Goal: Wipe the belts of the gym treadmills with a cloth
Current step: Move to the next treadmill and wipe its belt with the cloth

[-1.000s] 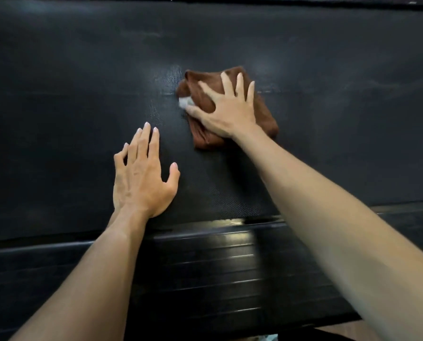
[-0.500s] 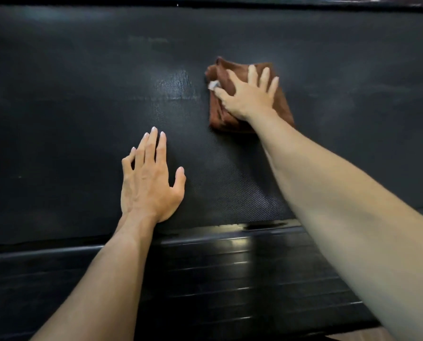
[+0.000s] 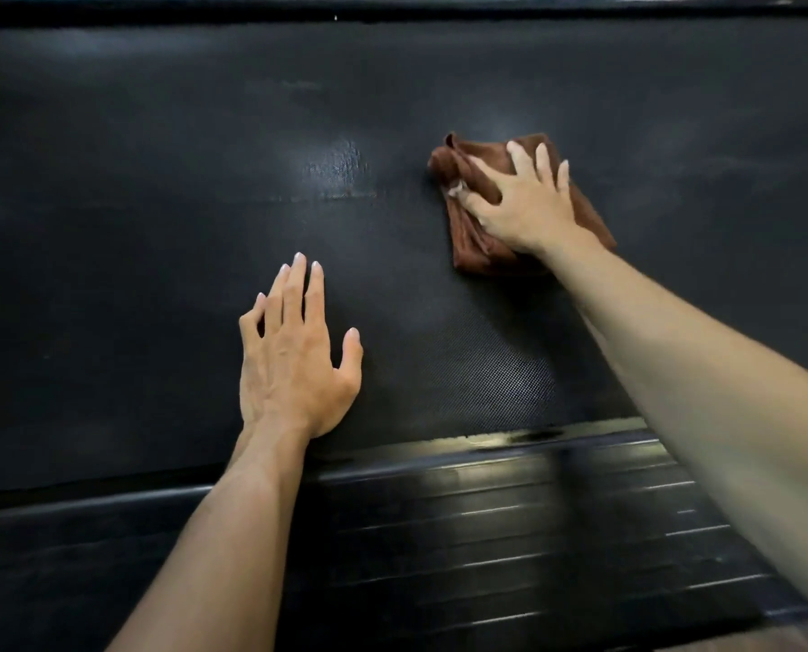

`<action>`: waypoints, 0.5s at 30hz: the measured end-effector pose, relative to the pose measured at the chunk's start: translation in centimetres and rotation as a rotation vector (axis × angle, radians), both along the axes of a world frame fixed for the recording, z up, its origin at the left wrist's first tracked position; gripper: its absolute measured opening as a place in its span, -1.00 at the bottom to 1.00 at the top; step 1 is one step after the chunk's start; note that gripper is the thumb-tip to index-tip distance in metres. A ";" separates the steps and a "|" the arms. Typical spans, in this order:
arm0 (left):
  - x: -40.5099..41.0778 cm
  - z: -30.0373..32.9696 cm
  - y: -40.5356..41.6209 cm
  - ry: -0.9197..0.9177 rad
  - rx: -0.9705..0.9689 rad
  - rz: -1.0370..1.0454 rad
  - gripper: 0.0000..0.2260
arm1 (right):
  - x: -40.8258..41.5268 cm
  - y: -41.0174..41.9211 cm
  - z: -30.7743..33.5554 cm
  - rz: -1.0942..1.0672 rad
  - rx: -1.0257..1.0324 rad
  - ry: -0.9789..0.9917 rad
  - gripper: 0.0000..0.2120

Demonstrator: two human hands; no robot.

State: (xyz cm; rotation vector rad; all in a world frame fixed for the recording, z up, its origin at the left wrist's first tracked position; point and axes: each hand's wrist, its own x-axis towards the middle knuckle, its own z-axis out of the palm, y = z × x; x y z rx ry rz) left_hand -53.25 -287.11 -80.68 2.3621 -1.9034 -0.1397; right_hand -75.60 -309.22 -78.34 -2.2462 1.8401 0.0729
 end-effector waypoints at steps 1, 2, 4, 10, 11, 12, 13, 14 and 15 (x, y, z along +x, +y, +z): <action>0.0 0.0 0.0 -0.006 0.004 -0.001 -0.29 | 1.7 -1.2 0.0 -0.024 0.009 0.006 -0.34; 0.0 0.1 0.0 -0.012 0.006 -0.002 -0.29 | 3.5 -2.1 -0.1 -0.031 0.015 0.007 -0.34; 0.0 0.2 0.1 -0.017 0.016 -0.006 -0.29 | 6.8 -2.4 -0.2 0.013 0.013 -0.001 -0.33; -0.1 0.2 0.0 -0.016 0.020 -0.006 -0.28 | 5.4 3.7 -0.8 0.448 -0.033 -0.112 -0.45; -0.1 0.1 0.0 -0.018 0.014 -0.006 -0.28 | 3.4 4.3 -1.0 0.479 -0.042 -0.117 -0.42; -0.1 0.1 0.0 -0.018 0.009 -0.004 -0.28 | 1.3 4.6 -1.0 0.477 -0.041 -0.115 -0.37; 0.0 0.0 -0.1 -0.017 0.007 -0.004 -0.28 | -0.6 4.5 -0.9 0.439 -0.040 -0.112 -0.33; 0.1 0.0 -0.1 -0.015 0.004 -0.005 -0.28 | -2.0 4.0 -0.7 0.365 -0.040 -0.108 -0.30; 0.1 0.0 0.0 -0.014 0.001 -0.006 -0.28 | -2.9 3.2 -0.5 0.271 -0.045 -0.106 -0.31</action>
